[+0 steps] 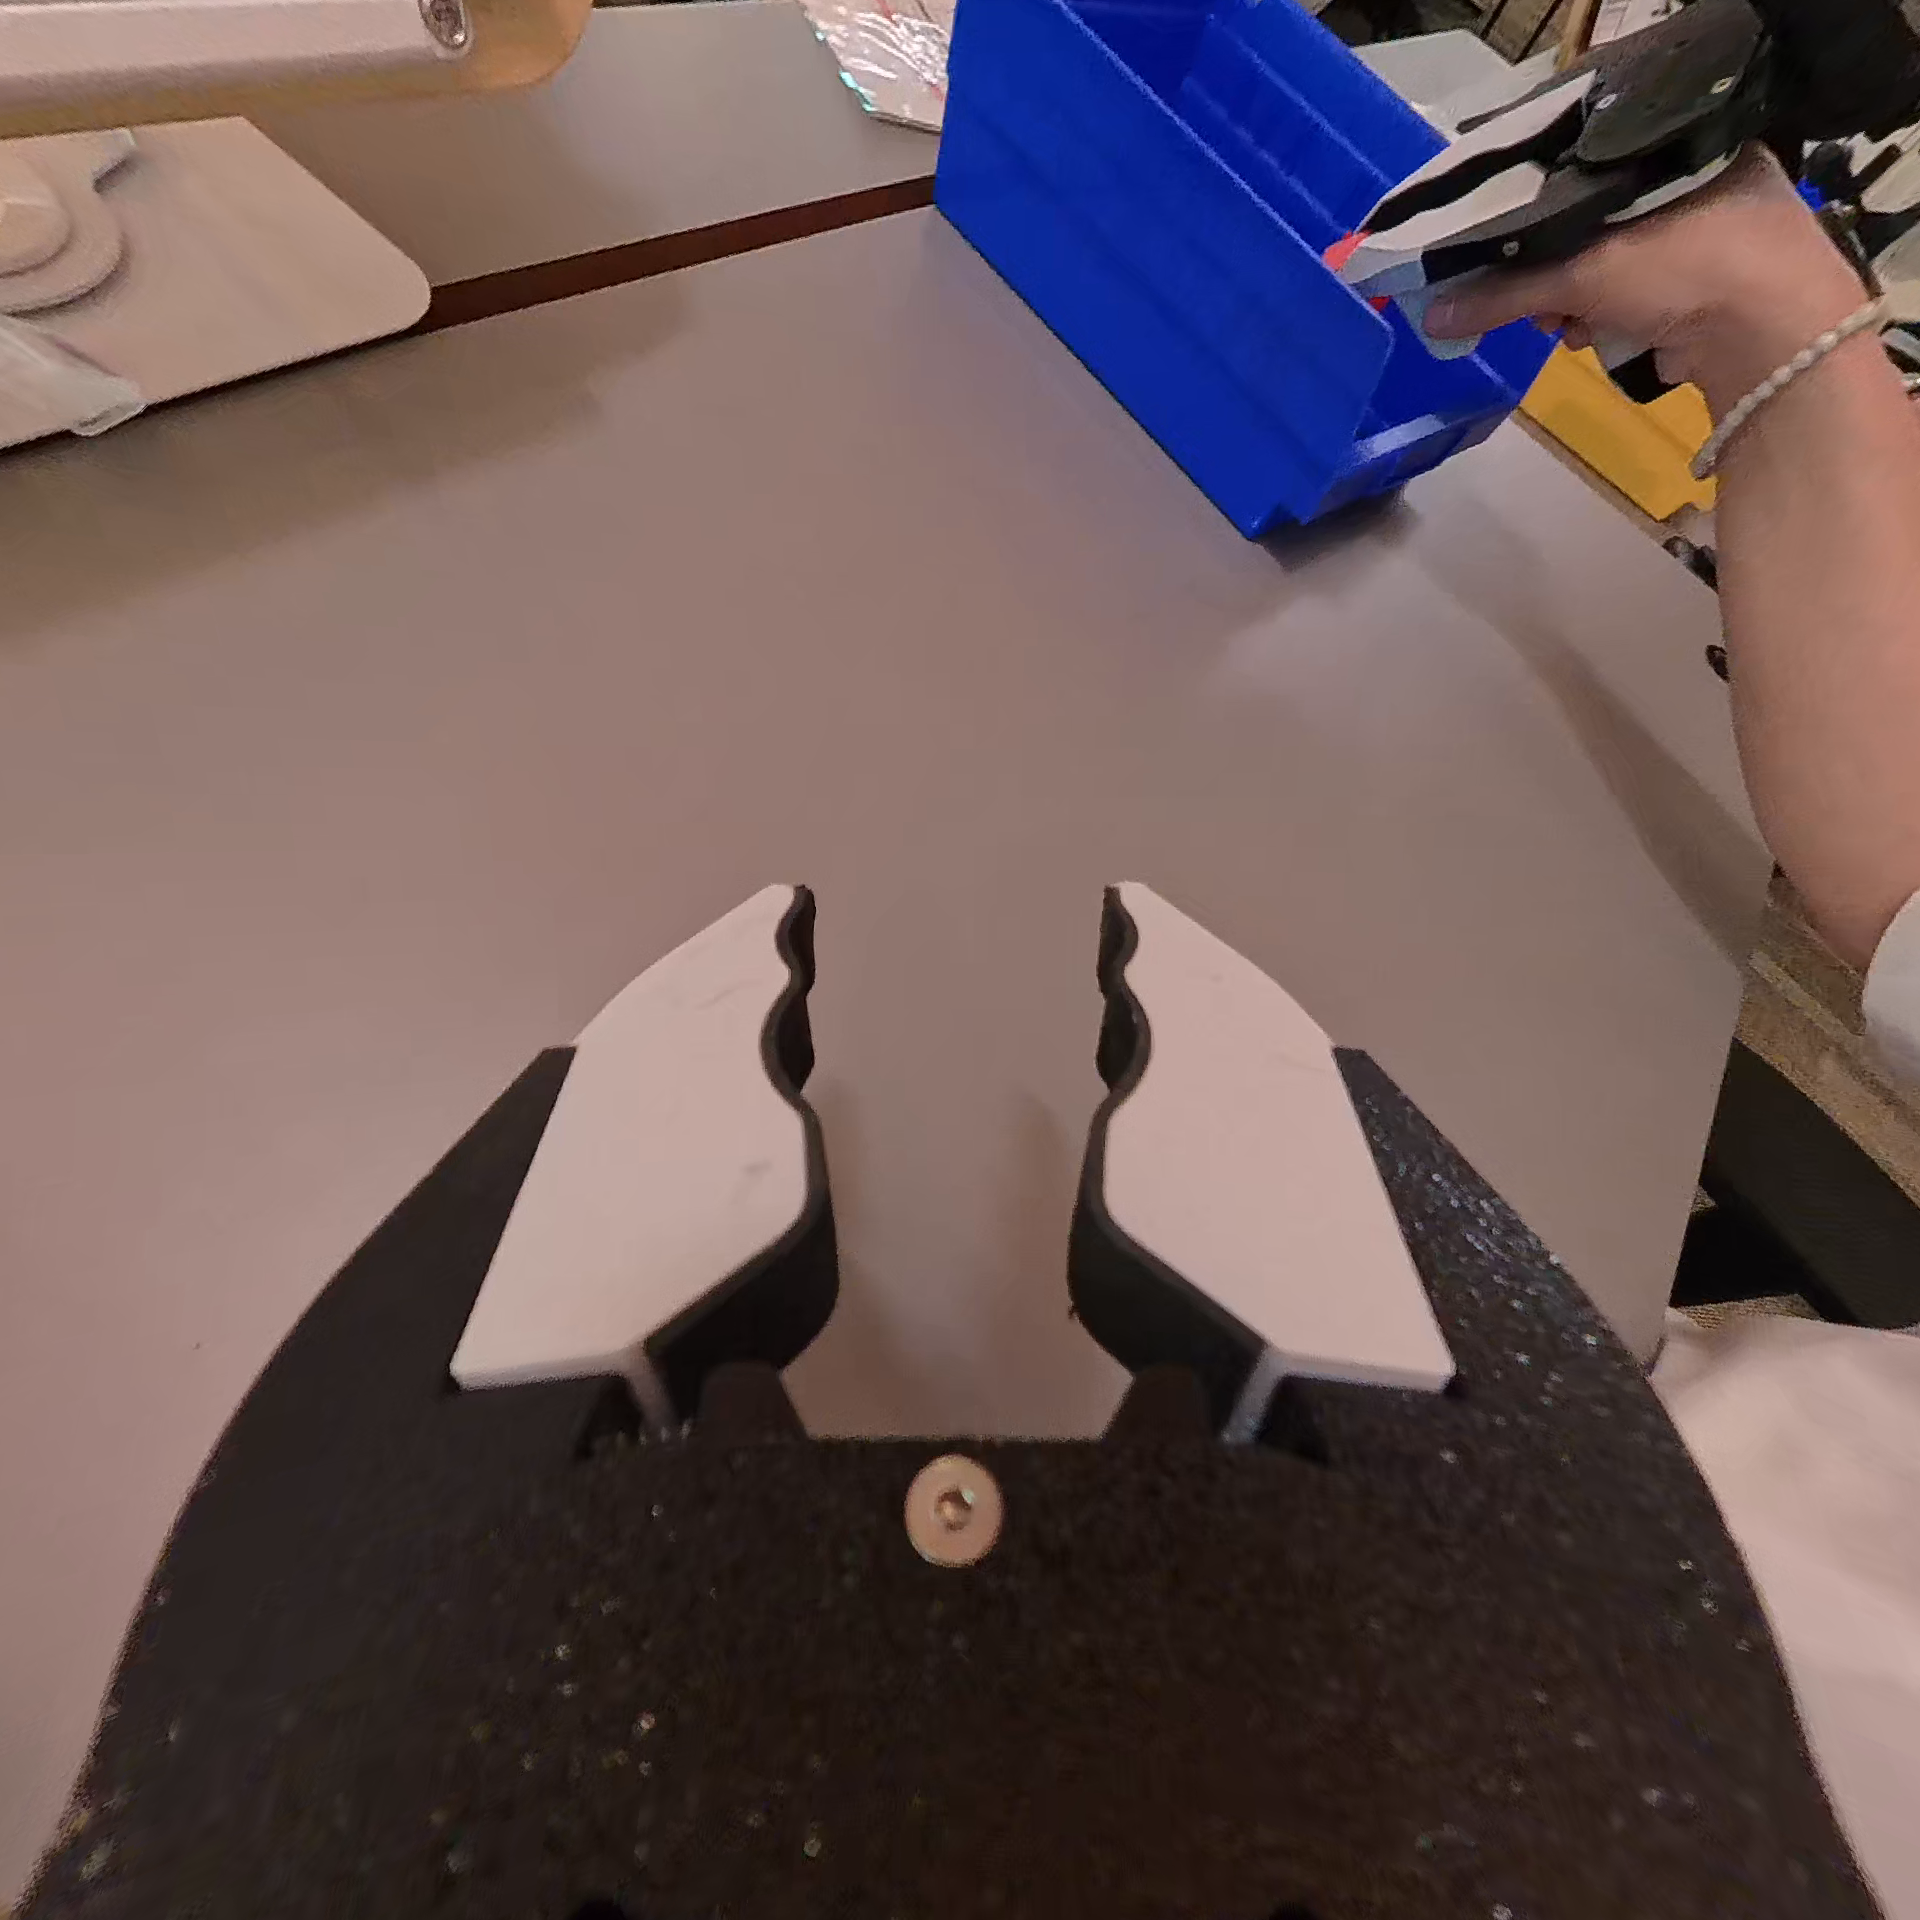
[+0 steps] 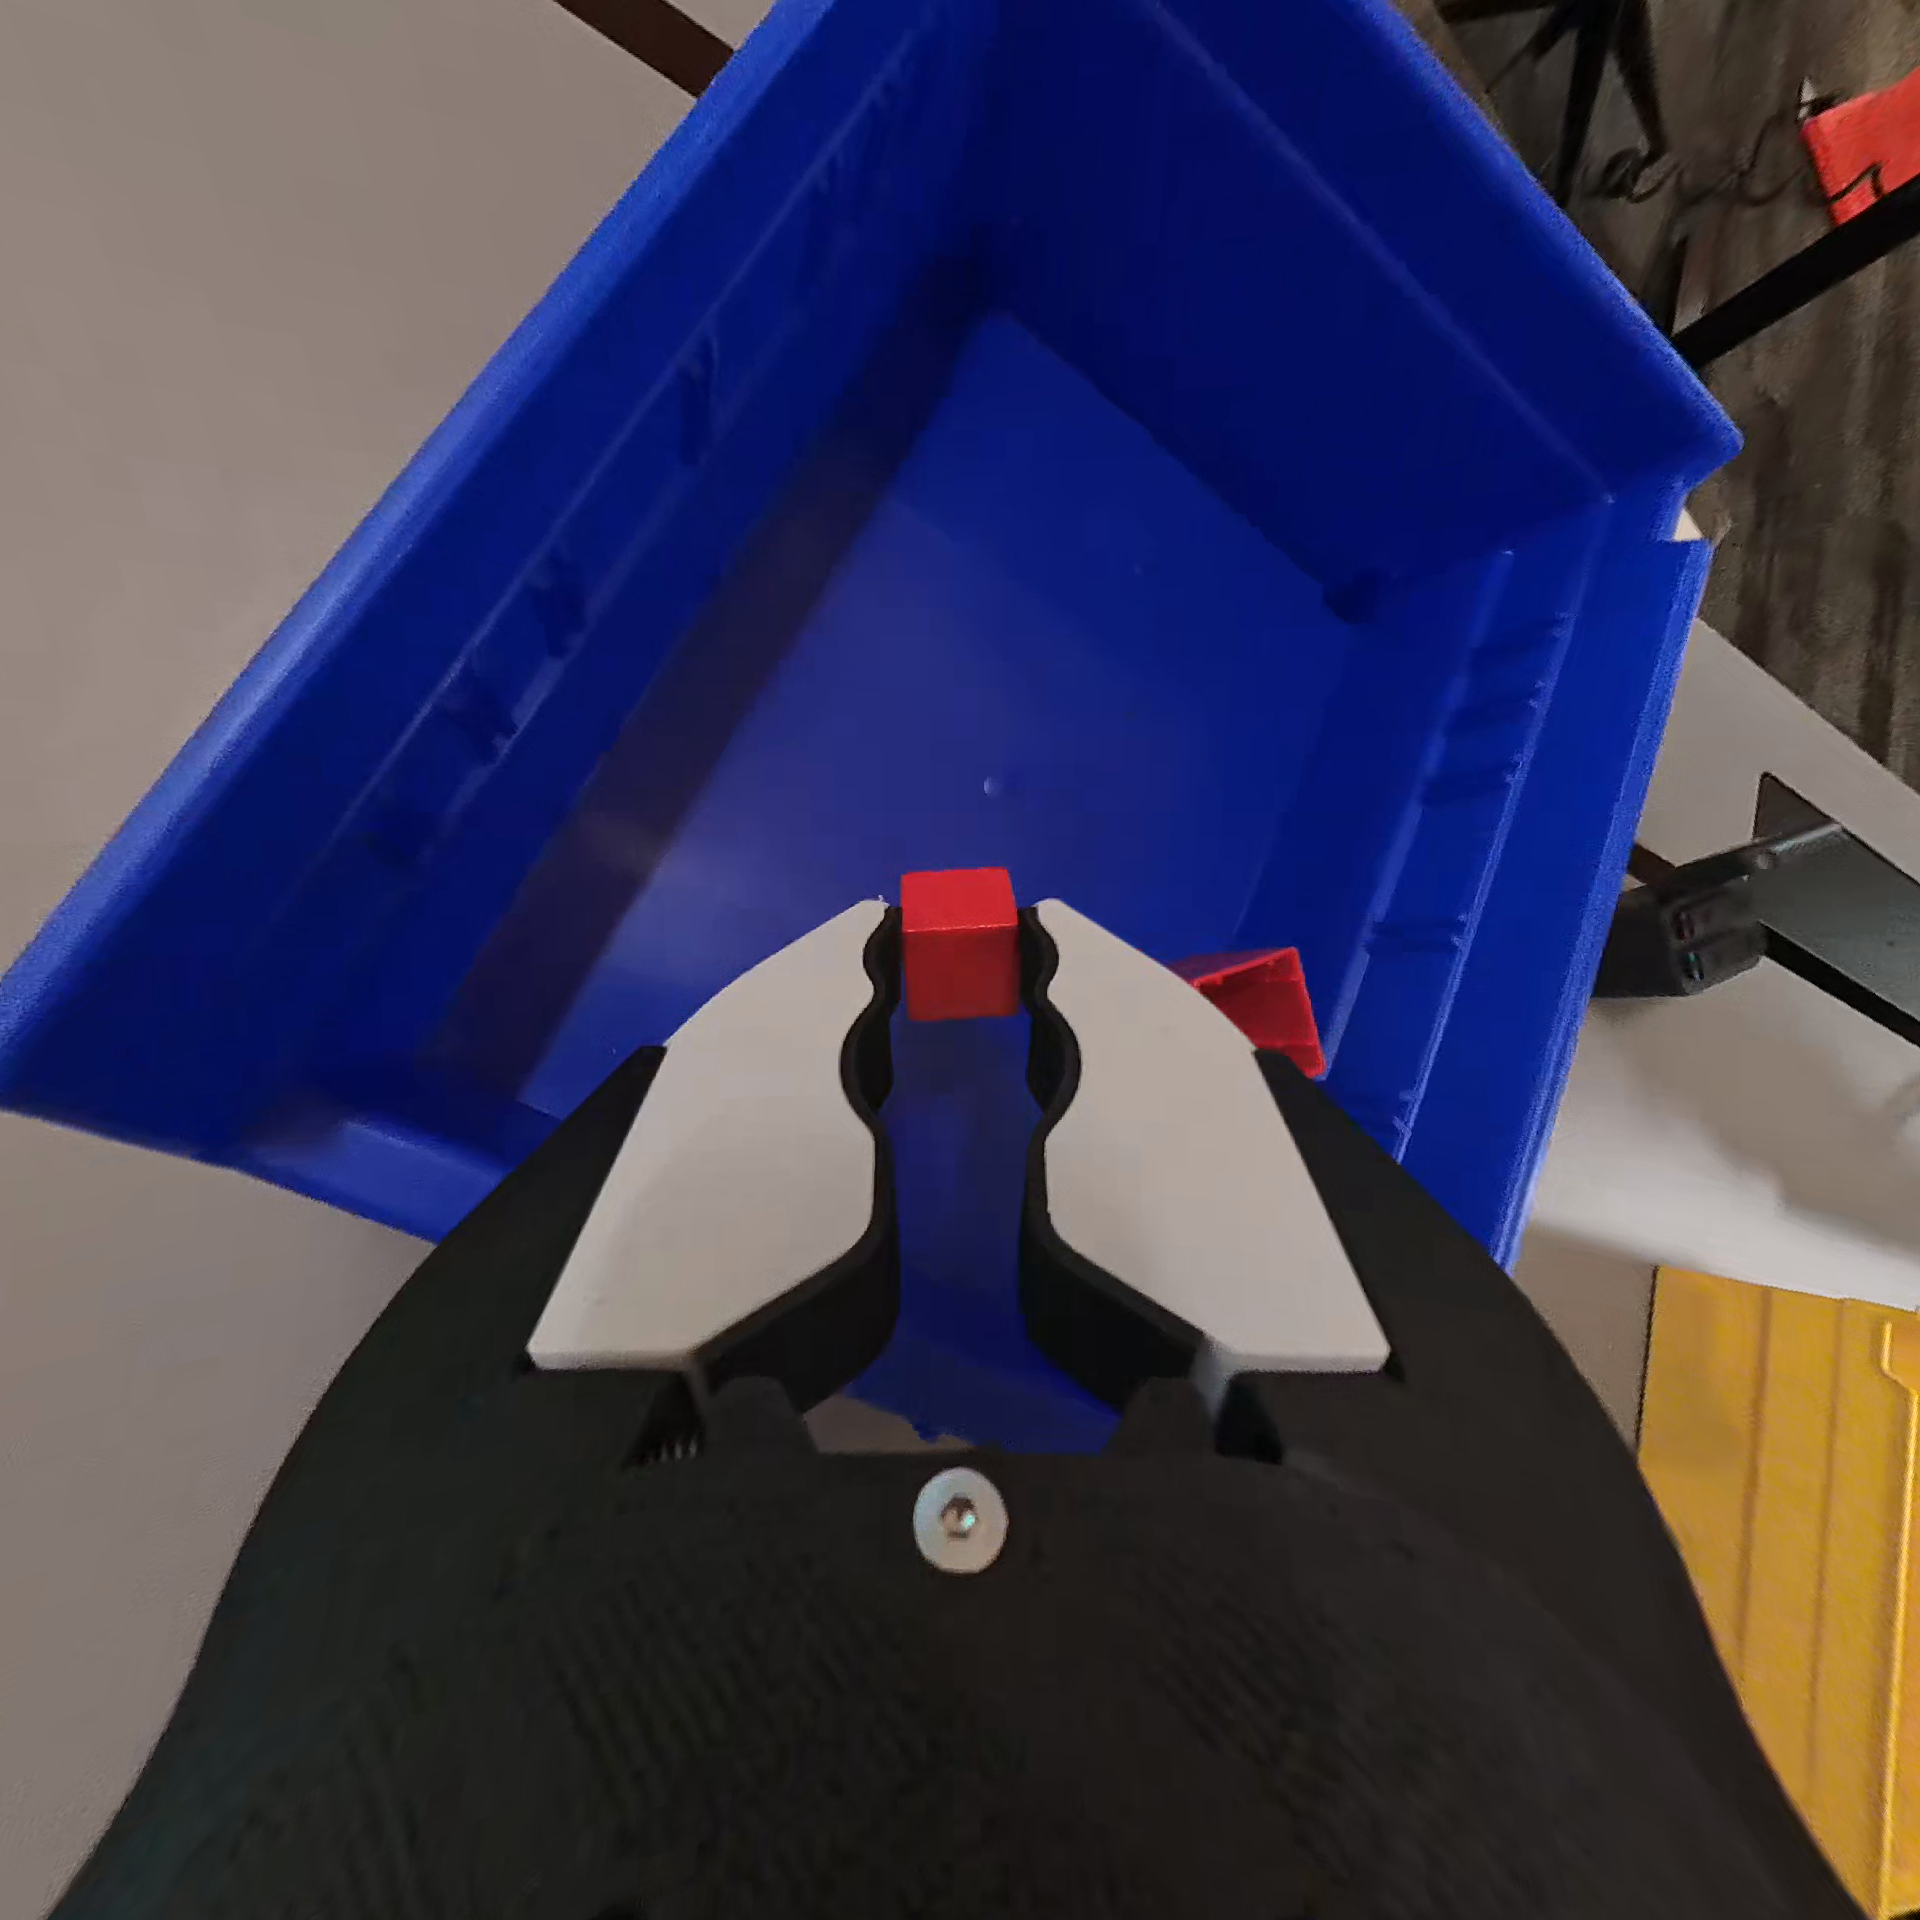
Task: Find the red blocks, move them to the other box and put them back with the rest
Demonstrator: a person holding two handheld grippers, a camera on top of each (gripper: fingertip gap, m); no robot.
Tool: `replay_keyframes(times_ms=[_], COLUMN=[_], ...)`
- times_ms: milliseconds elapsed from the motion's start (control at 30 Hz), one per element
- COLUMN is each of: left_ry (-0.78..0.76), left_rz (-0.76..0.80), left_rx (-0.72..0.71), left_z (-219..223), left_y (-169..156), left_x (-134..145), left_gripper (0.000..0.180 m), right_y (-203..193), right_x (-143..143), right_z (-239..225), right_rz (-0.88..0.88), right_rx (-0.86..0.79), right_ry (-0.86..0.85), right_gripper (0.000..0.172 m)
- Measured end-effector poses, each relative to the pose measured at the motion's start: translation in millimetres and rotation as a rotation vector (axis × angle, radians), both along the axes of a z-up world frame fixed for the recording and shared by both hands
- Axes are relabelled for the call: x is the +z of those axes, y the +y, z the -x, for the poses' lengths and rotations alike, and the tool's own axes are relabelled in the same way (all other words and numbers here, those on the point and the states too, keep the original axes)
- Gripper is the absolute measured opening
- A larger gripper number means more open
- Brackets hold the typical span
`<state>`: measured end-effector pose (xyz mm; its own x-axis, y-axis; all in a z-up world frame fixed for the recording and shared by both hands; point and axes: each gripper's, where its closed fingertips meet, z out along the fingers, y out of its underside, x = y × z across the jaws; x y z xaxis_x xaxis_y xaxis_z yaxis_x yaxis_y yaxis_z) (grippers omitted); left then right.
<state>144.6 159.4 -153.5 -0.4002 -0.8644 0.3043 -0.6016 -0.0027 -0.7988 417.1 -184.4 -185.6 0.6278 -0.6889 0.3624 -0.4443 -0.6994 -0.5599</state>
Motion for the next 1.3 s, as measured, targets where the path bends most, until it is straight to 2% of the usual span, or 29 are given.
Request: replay_keyframes(times_ms=[100, 233, 333, 433, 500, 567, 667, 767, 867, 1000, 1133, 1300], left_ry=[0.006, 0.015, 0.003, -0.054, -0.094, -0.123, -0.136, -0.096, 0.050, 0.295, 0.535, 0.698], left_rz=[0.005, 0.011, 0.008, 0.009, 0.001, -0.040, -0.126, -0.229, -0.353, -0.361, -0.405, -0.421], left_rx=[0.017, 0.047, 0.085, 0.151, 0.209, 0.281, 0.395, 0.499, 0.584, 0.633, 0.578, 0.531], left_z=[1, 2, 3, 6, 11, 17, 28, 35, 32, 14, 1, -15], left_y=[3, 12, 26, 48, 71, 101, 153, 210, 273, 332, 356, 366], left_x=[-3, -6, -1, 18, 33, 45, 58, 60, 44, 6, -36, -69], left_gripper=[0.052, 0.051, 0.051, 0.049, 0.048, 0.047, 0.044, 0.043, 0.043, 0.044, 0.050, 0.051], right_y=[8, 19, 33, 63, 85, 111, 145, 167, 178, 186, 186, 183], right_x=[3, 21, 49, 83, 98, 102, 94, 77, 62, 54, 50, 46], right_z=[-1, 8, 26, 57, 82, 109, 147, 172, 185, 198, 206, 214], right_rz=[-0.034, -0.101, -0.187, -0.364, -0.480, -0.569, -0.653, -0.666, -0.652, -0.678, -0.654, -0.669], right_rx=[0.007, 0.037, 0.084, 0.192, 0.262, 0.348, 0.454, 0.505, 0.525, 0.531, 0.533, 0.529], right_ry=[-0.018, -0.079, -0.174, -0.279, -0.324, -0.321, -0.276, -0.227, -0.201, -0.167, -0.176, -0.152], right_gripper=[0.042, 0.054, 0.056, 0.057, 0.056, 0.057, 0.062, 0.066, 0.067, 0.067, 0.067, 0.067])
